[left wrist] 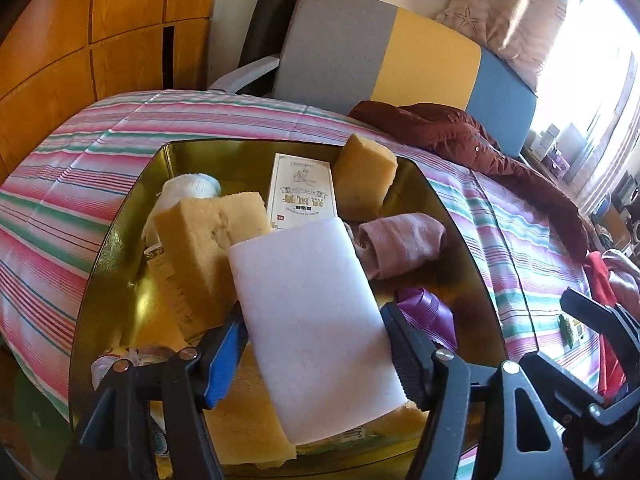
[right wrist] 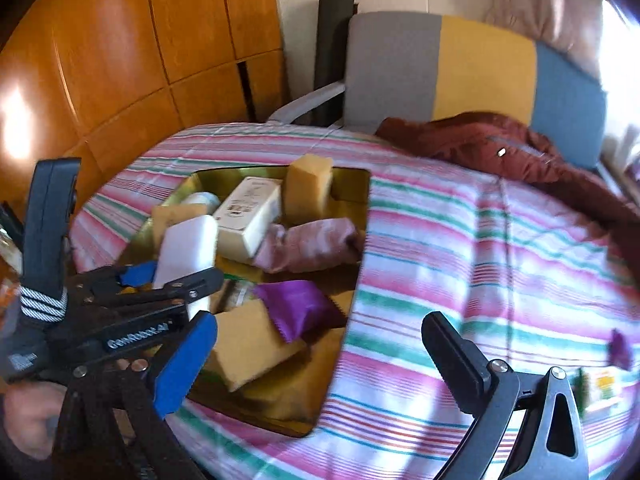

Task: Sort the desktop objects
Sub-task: 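Lower both items into the gold tray and open both tools, then move both open tools back to the cracker packet and purple packet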

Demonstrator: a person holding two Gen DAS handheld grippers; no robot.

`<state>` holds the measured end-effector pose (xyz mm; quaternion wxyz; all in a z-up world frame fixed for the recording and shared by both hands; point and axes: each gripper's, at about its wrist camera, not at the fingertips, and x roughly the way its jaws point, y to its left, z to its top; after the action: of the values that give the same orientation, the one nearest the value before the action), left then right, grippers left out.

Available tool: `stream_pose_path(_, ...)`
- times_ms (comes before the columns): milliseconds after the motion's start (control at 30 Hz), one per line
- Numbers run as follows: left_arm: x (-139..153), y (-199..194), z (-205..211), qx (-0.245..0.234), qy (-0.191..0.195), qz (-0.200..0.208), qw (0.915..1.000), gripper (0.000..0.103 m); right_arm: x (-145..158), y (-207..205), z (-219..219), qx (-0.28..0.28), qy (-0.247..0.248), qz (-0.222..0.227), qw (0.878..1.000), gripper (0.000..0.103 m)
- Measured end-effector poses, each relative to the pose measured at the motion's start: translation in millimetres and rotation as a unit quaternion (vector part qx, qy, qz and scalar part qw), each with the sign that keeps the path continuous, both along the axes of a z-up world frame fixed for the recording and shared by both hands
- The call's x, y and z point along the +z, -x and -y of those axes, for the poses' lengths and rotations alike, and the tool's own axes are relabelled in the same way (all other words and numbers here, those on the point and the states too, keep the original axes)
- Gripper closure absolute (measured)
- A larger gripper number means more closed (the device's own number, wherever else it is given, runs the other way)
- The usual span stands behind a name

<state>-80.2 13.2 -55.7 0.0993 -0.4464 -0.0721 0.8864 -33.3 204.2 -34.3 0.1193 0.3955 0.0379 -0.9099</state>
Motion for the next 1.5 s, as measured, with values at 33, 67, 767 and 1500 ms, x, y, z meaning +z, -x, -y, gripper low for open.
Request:
stream_pose_path(33,-0.5,0.2,0.7,0.001,-0.001,0.002,1.0,0.034,0.2,-0.8,-1.3,-0.006,-0.006,-0.001,1.0,0.0)
stream_pose_path(67,-1.3,0.5,1.3,0.002,-0.001,0.005,1.0,0.034,-1.3,-0.7,-2.8,-0.013,-0.011,0.001,1.0,0.0)
stream_pose_path(767,15.3,-13.8,10.4,0.025,0.033,-0.042,0.9982,0.018,-35.7,-12.5,-61.5,-0.104,0.087,0.058,0.989,0.001)
stream_pose_path(1500,46.1,-30.5,14.7,0.056,0.07,-0.105,0.9904,0.001,-53.5,-27.2,-78.2,-0.156,0.036,0.061,0.985,0.001)
